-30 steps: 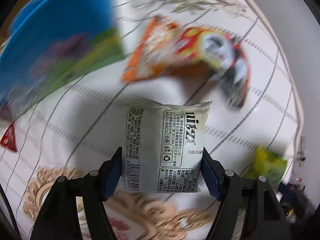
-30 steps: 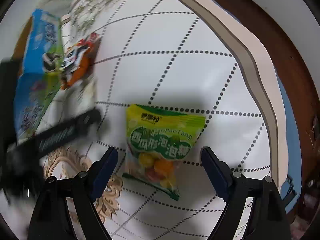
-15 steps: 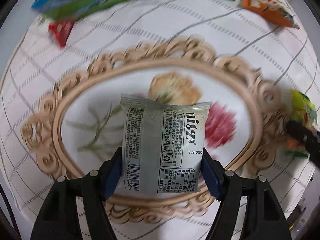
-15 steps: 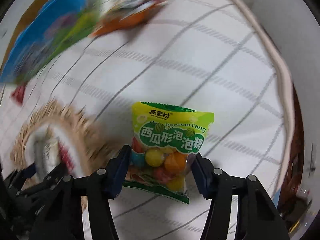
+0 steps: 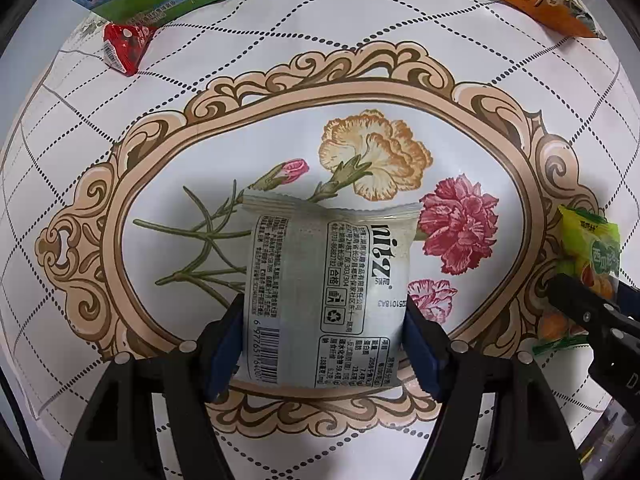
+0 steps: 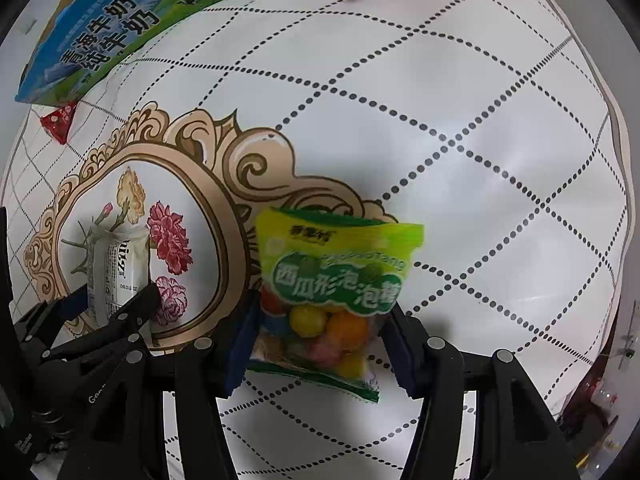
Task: Organize snacks
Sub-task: 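Carry both packs into the box and open both tools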
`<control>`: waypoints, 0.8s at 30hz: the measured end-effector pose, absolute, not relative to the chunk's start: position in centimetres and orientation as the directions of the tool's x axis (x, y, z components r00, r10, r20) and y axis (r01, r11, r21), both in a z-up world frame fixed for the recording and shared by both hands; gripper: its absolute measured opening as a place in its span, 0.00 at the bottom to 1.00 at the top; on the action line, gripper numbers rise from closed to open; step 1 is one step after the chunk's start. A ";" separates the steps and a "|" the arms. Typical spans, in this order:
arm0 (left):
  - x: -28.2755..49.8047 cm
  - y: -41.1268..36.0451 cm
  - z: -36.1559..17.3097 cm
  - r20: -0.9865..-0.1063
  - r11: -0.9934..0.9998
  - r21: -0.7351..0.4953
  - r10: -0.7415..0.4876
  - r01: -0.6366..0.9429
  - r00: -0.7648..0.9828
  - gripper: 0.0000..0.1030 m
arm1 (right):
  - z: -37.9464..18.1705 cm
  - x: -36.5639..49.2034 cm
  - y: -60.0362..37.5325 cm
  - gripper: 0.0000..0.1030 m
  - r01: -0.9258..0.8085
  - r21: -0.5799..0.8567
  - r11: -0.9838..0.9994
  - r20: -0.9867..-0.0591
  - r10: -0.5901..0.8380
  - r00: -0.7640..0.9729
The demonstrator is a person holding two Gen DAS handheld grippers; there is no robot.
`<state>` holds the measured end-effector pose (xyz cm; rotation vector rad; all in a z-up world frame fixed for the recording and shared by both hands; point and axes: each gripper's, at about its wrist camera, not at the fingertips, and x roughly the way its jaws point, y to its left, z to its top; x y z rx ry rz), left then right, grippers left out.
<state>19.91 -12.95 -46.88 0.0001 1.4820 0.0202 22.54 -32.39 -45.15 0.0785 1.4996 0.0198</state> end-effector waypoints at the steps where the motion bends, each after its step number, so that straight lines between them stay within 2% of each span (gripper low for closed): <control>1: 20.3 -13.1 -46.6 -0.996 1.000 0.013 0.014 -0.013 0.087 0.68 | -45.3 22.7 -32.5 0.59 0.038 0.063 0.997 -0.996 0.060 0.071; 9: 21.5 -10.9 -45.5 -0.997 1.000 -0.015 -0.013 -0.024 0.074 0.68 | -45.6 22.0 -29.9 0.56 0.002 0.005 1.000 -0.997 0.005 0.074; 14: 23.3 -8.8 -39.8 -0.991 0.995 -0.079 -0.072 -0.056 0.114 0.68 | -44.2 22.2 -28.7 0.54 0.034 0.089 0.995 -0.994 0.087 0.069; 19: 29.2 -6.2 -32.4 -0.969 0.986 -0.147 -0.126 -0.083 0.215 0.68 | -38.8 26.3 -27.1 0.54 0.010 0.171 0.985 -0.976 0.168 0.141; 24: 40.0 -2.9 -26.6 -0.941 0.979 -0.187 -0.154 -0.085 0.302 0.68 | -32.4 34.4 -24.4 0.54 -0.045 0.274 0.961 -0.930 0.276 0.243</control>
